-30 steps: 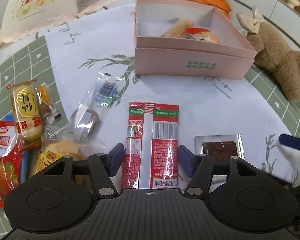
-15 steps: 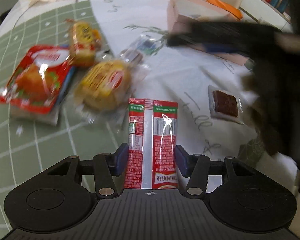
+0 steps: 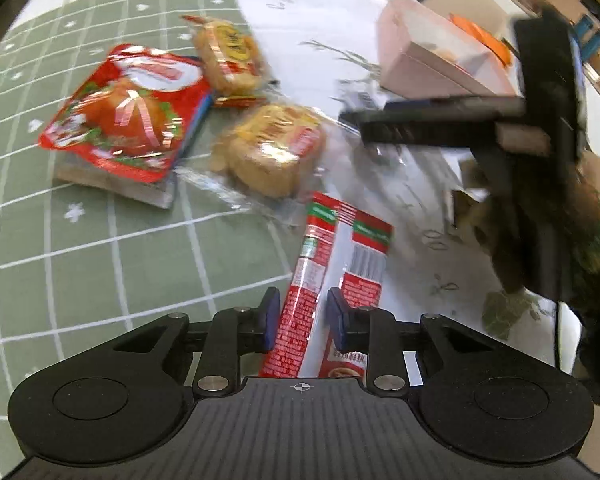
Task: Organize snacks
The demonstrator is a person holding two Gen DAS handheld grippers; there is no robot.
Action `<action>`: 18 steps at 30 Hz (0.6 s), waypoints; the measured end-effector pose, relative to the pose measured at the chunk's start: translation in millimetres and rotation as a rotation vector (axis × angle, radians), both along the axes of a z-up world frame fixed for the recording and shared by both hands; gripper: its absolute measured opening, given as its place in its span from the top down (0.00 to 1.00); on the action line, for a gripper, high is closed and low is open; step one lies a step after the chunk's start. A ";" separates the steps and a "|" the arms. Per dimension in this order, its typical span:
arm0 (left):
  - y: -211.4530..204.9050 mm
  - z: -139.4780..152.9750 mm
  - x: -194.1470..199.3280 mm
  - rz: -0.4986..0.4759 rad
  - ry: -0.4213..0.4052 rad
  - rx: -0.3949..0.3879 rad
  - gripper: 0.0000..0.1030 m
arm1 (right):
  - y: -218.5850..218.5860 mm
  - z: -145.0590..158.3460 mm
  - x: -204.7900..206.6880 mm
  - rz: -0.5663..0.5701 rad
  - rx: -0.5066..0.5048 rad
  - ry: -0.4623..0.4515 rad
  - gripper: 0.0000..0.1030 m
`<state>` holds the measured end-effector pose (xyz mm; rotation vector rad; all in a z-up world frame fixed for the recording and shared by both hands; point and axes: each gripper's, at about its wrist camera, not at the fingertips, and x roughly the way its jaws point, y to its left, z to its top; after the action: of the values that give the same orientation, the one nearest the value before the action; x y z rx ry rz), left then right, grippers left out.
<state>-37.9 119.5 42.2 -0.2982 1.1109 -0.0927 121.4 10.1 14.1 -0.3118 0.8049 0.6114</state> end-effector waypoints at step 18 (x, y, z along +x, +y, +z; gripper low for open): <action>-86.9 -0.6 29.6 -0.244 -0.023 0.130 0.57 | -136.6 18.3 -63.4 -0.131 0.107 0.019 0.24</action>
<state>-8.3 32.6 41.6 -0.0443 1.1214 -0.2390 58.0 -126.5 32.5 -0.1541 0.8008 0.5327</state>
